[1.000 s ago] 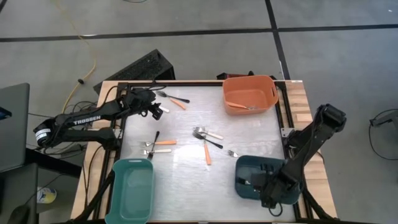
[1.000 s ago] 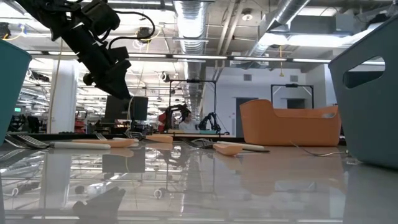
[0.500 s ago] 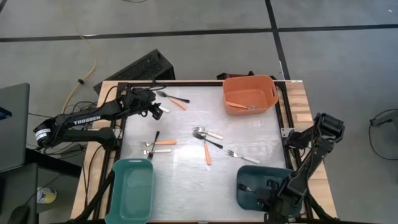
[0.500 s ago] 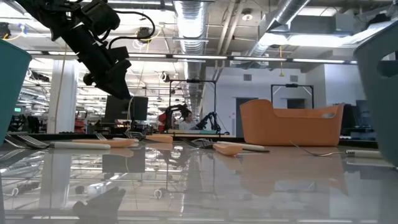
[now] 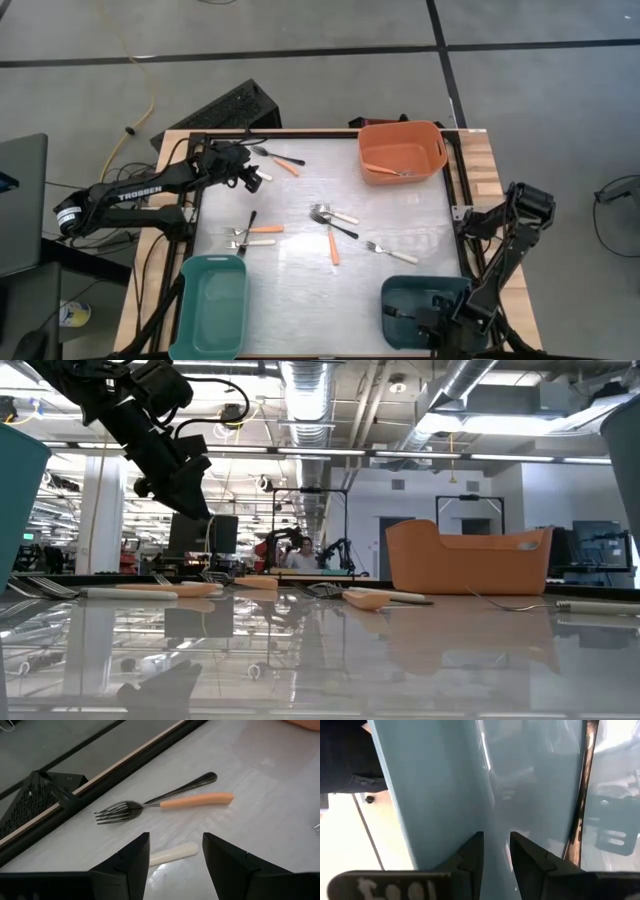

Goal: Sort silverware by color (type)
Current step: Adjust the blue bin on the table, then put the white fork into the green bin

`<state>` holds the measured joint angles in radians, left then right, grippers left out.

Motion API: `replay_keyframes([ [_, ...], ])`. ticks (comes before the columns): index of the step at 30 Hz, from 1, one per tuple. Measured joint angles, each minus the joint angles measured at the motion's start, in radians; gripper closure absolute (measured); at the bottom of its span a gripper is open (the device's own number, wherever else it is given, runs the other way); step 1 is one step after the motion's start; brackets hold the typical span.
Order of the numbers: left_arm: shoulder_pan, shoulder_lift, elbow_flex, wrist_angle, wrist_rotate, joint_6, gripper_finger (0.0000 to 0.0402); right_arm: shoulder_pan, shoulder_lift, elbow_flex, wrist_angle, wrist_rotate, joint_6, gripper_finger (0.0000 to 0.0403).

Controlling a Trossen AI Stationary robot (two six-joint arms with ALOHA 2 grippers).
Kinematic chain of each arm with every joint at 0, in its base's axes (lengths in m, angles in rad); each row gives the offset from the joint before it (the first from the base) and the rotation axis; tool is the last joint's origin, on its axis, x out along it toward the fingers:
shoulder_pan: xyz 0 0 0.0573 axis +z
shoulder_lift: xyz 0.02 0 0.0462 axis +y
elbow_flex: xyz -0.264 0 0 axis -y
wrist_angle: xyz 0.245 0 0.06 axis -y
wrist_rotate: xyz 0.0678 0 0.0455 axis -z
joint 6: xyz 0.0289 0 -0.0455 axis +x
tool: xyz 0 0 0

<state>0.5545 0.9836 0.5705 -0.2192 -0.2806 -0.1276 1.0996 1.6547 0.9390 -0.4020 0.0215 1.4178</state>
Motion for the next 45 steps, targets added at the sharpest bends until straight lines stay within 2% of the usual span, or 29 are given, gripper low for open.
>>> replay_keyframes([
  [5,0.000,0.000,0.000,0.000,0.001,0.000,0.0233,-0.002,-0.043,0.000,-0.023,-0.003,-0.005,0.0285],
  [11,0.000,0.000,0.000,0.018,0.007,0.000,0.0233,-0.042,-0.163,0.000,-0.212,0.013,-0.017,0.0285],
  [22,0.000,0.000,0.000,0.089,0.038,0.013,0.0233,-0.234,-0.408,0.000,-0.301,0.208,-0.297,0.0285],
  [27,0.000,0.000,0.000,0.086,0.040,0.012,0.0233,-0.310,-0.460,0.000,-0.302,0.217,-0.436,0.0285],
  [31,0.004,0.020,0.051,0.016,0.067,0.046,0.0233,-0.363,-0.484,0.000,-0.305,0.216,-0.512,0.0285],
  [35,0.041,0.128,0.157,-0.109,0.129,0.105,0.0233,-0.420,-0.504,0.000,-0.334,0.217,-0.581,0.0285],
  [40,0.106,0.361,0.352,-0.344,0.248,0.220,0.0233,-0.495,-0.525,0.000,-0.343,0.260,-0.661,0.0285],
  [43,0.135,0.508,0.463,-0.544,0.228,0.336,0.0233,-0.527,-0.530,0.000,-0.348,0.287,-0.681,0.0285],
  [45,0.147,0.593,0.512,-0.620,0.189,0.406,0.0233,-0.541,-0.530,0.000,-0.347,0.296,-0.686,0.0285],
])
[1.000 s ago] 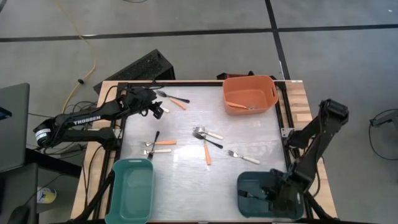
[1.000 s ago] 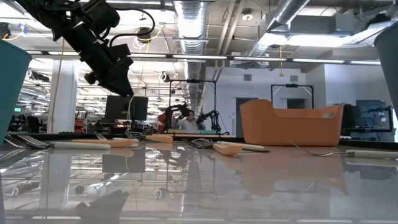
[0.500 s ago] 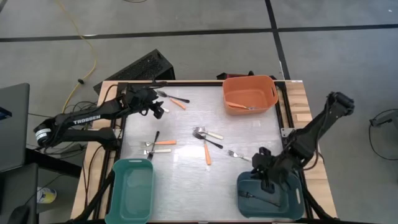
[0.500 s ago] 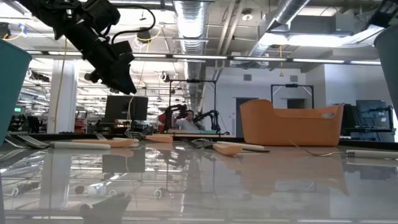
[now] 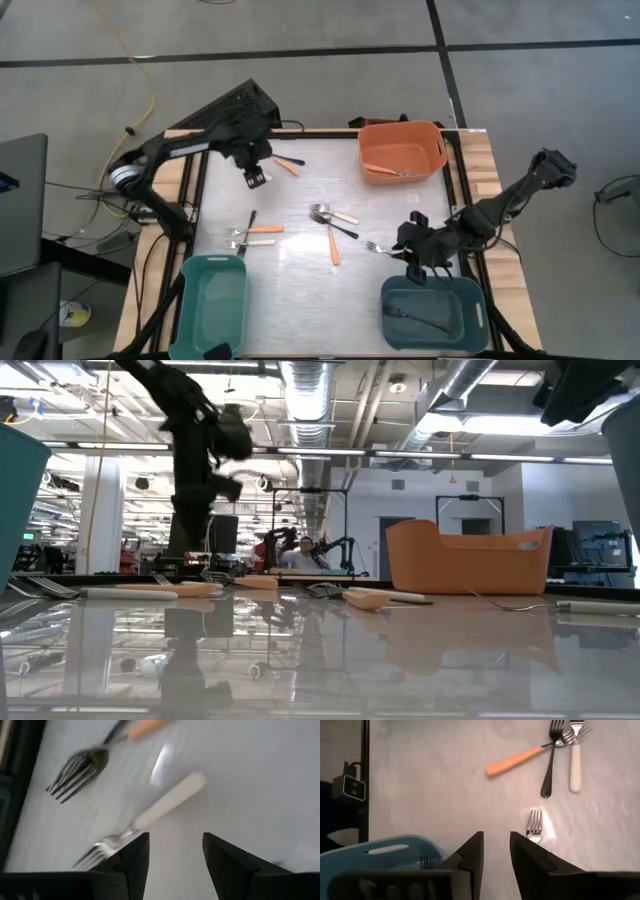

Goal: Sort silverware by color (type)
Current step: Put the white fork into the green bin

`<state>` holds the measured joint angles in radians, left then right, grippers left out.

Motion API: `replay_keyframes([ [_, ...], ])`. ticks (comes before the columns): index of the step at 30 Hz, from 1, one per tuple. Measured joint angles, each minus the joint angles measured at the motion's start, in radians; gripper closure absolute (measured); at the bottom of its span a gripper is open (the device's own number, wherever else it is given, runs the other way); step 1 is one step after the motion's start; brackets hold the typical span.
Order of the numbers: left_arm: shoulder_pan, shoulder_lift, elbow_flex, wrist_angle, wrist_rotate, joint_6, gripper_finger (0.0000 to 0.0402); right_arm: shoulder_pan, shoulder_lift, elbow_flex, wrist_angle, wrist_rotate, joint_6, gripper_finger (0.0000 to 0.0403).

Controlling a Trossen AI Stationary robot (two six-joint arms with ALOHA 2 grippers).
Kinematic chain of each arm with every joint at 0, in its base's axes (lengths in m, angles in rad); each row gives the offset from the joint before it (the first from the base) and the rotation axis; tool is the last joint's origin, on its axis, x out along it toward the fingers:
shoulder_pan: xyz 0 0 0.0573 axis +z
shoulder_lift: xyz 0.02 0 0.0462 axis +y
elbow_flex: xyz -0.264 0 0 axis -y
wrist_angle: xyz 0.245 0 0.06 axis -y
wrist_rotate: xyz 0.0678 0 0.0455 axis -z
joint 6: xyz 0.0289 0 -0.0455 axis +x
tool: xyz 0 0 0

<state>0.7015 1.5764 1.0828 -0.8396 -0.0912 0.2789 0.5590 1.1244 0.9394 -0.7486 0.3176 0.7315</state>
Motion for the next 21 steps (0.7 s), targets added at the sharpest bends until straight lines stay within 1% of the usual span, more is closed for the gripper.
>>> replay_keyframes([
  [2,-0.001,0.061,0.034,-0.054,-0.064,0.024,0.0233,-0.008,0.000,0.000,-0.001,0.001,0.000,0.0285],
  [3,-0.003,0.080,0.049,-0.055,-0.095,0.030,0.0233,-0.011,0.000,0.000,0.000,0.002,0.000,0.0285],
  [5,-0.007,0.107,0.079,-0.040,-0.102,0.032,0.0233,-0.013,0.002,0.000,0.001,0.007,0.000,0.0285],
  [8,-0.023,0.138,0.105,-0.080,-0.107,0.027,0.0233,-0.012,0.002,0.000,0.001,0.007,0.006,0.0285],
  [10,-0.039,0.142,0.125,-0.122,-0.113,0.027,0.0233,-0.012,0.002,0.000,0.000,0.007,0.017,0.0285],
  [15,-0.079,0.139,0.166,-0.165,-0.123,0.023,0.0233,-0.011,-0.011,0.000,0.000,0.008,0.027,0.0285],
  [17,-0.100,0.137,0.190,-0.159,-0.126,0.022,0.0233,-0.011,-0.033,0.000,0.001,0.033,0.041,0.0285],
  [19,-0.119,0.137,0.212,-0.167,-0.124,0.005,0.0233,-0.010,-0.062,0.000,0.000,0.082,0.054,0.0285],
  [21,-0.141,0.137,0.229,-0.155,-0.095,-0.038,0.0233,-0.010,-0.099,0.000,0.001,0.141,0.051,0.0285],
])
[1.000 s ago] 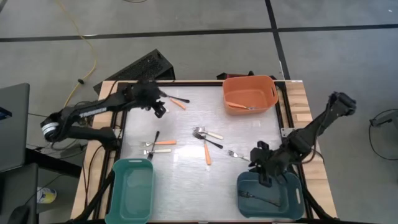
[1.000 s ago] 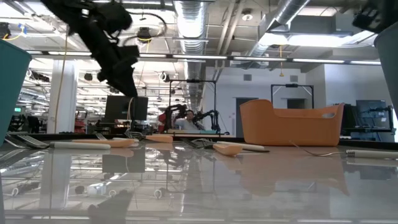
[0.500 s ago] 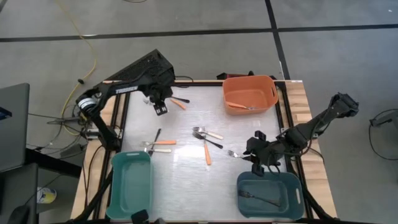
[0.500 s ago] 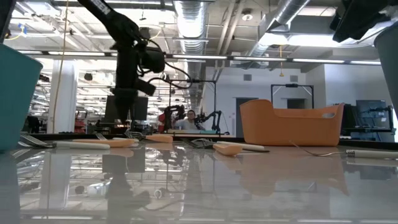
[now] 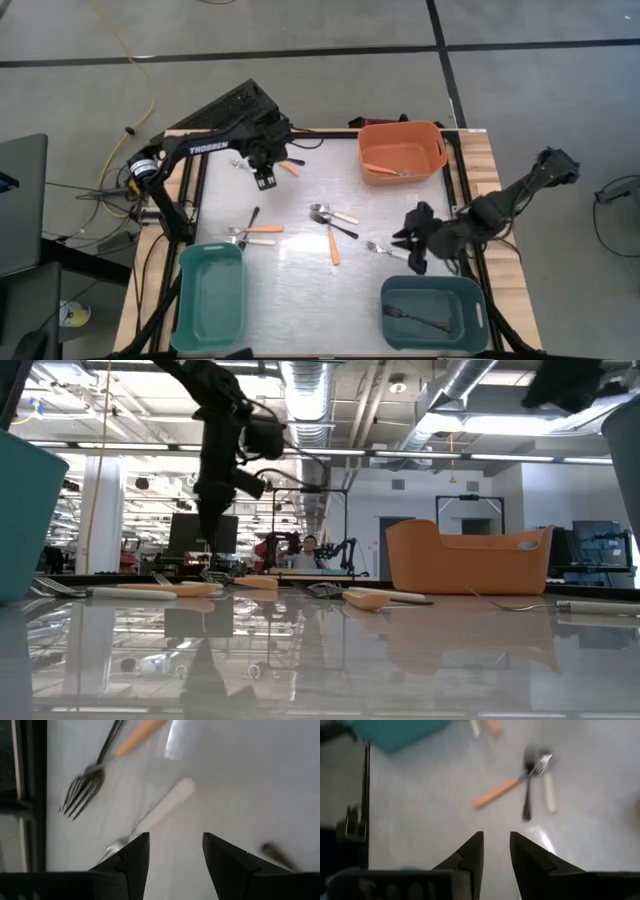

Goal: Sort silverware by color (type)
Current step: Put the white fork into the green bin

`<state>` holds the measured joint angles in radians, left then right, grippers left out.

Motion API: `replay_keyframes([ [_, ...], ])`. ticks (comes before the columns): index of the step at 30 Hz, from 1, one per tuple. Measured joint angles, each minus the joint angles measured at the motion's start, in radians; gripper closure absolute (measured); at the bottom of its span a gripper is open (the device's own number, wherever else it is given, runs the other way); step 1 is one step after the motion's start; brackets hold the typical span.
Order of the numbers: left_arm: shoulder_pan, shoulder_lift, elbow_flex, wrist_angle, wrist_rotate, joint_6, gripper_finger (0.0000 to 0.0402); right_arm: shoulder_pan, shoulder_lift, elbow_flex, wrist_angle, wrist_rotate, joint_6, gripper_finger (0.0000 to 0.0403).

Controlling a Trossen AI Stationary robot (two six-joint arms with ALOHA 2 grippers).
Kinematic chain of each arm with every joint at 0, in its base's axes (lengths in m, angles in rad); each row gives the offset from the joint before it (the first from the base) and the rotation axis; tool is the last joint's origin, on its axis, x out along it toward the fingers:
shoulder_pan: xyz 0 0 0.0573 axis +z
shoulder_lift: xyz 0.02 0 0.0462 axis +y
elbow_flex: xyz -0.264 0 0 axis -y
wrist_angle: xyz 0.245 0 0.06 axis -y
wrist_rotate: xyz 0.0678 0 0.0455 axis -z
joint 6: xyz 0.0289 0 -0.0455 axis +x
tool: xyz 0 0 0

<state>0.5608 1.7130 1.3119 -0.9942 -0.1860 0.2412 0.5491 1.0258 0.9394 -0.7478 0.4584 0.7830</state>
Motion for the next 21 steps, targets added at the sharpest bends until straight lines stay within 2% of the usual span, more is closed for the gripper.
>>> replay_keyframes([
  [4,-0.041,0.000,0.012,0.107,0.091,-0.101,0.0233,-0.002,-0.084,0.000,0.004,0.138,-0.068,0.0285],
  [8,-0.074,0.007,0.012,0.239,0.103,-0.181,0.0233,-0.020,-0.154,0.000,0.013,0.215,-0.178,0.0285],
  [11,-0.083,0.007,0.012,0.312,0.087,-0.237,0.0233,-0.052,-0.203,-0.012,0.012,0.217,-0.238,0.0285],
  [15,-0.054,0.007,0.011,0.315,0.095,-0.305,0.0233,-0.162,-0.296,-0.085,0.059,0.206,-0.199,0.0287],
  [19,0.013,0.007,-0.004,0.373,0.123,-0.270,0.0233,-0.283,-0.394,-0.185,0.175,0.069,-0.160,0.0294],
  [21,0.050,0.008,-0.006,0.370,0.149,-0.280,0.0233,-0.340,-0.423,-0.214,0.244,0.052,-0.129,0.0298],
])
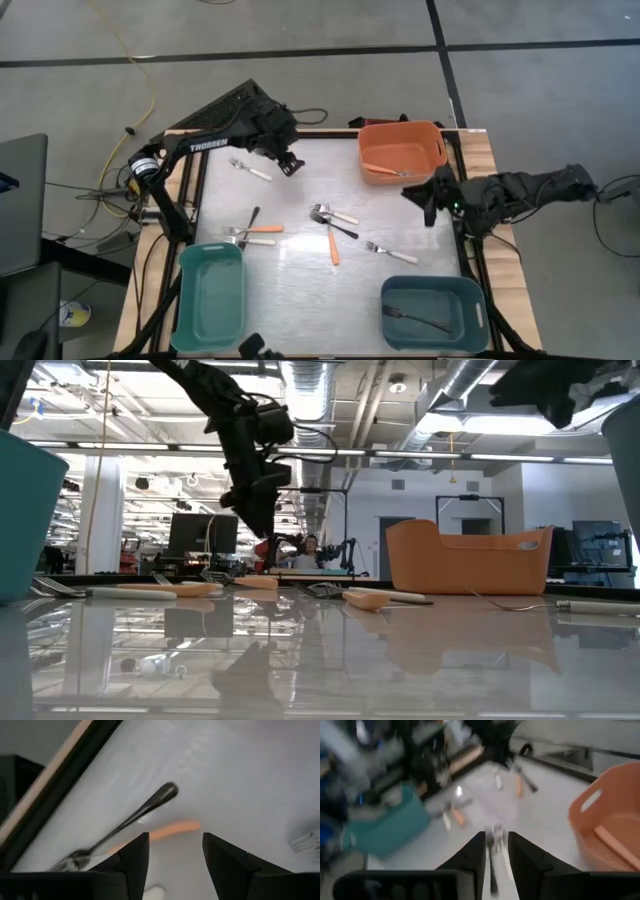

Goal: Sort silverware by color (type)
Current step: Put the white fork into the green bin

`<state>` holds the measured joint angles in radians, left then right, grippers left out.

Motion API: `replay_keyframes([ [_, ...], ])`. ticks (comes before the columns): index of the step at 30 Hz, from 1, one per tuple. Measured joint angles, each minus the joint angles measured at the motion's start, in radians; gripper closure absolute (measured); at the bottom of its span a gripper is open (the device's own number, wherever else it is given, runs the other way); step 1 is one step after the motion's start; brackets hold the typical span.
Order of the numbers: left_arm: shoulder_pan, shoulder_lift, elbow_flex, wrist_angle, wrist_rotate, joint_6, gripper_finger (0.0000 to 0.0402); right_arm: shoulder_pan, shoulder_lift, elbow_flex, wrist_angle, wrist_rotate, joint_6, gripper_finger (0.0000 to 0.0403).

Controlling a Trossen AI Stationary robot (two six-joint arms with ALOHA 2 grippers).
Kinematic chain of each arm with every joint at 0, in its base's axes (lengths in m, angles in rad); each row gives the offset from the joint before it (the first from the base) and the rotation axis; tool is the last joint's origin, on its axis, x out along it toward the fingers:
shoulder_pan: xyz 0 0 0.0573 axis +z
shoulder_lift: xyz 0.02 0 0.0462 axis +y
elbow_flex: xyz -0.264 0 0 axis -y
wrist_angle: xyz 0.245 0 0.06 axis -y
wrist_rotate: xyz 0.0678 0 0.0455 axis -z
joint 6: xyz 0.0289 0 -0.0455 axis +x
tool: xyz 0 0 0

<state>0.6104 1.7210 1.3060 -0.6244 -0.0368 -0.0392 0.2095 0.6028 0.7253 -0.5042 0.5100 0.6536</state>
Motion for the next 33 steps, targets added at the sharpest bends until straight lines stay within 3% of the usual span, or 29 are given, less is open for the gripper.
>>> replay_keyframes([
  [7,0.087,0.000,0.000,0.066,0.059,0.002,0.0233,-0.177,-0.031,-0.015,0.081,-0.025,-0.074,0.0302],
  [13,0.088,0.011,0.001,0.219,0.130,-0.020,0.0233,-0.303,-0.015,-0.015,0.088,-0.182,-0.059,0.0302],
  [16,0.085,0.031,0.002,0.210,0.158,-0.032,0.0233,-0.344,-0.006,-0.015,0.088,-0.243,-0.060,0.0302],
  [24,0.072,0.143,0.092,0.101,0.250,-0.158,0.0233,-0.388,0.005,-0.015,0.087,-0.331,-0.105,0.0302],
  [33,0.008,0.230,0.192,0.003,0.262,-0.041,0.0233,-0.379,0.005,-0.015,0.086,-0.366,-0.105,0.0302],
])
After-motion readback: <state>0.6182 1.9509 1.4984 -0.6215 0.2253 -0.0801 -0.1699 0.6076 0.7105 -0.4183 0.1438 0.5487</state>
